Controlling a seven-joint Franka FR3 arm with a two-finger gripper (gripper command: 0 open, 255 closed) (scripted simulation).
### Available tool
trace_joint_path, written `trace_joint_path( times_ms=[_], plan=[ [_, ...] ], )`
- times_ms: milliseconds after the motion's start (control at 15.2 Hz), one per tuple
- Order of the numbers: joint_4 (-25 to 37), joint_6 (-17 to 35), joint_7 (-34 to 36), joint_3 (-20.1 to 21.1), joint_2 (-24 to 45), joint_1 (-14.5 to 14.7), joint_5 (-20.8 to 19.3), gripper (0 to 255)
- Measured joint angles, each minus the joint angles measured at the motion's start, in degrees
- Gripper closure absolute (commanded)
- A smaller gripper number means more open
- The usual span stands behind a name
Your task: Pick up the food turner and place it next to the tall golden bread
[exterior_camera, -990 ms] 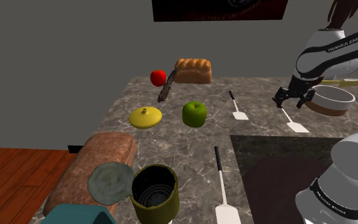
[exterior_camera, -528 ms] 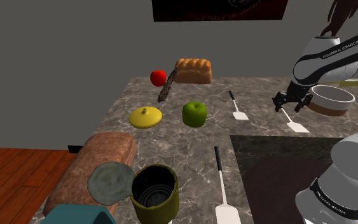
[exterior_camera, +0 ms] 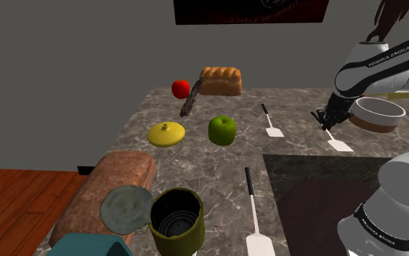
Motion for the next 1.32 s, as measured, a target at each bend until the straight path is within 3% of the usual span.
trace_joint_path(
  times_ms=[462,1320],
  plan=[
    [0.2,-0.5,0.1,0.1,-0.3,0.0,0.1,255],
    [5.8,-13.1,0.0,2.0,-7.4,-0.2,0.8,255]
  ],
)
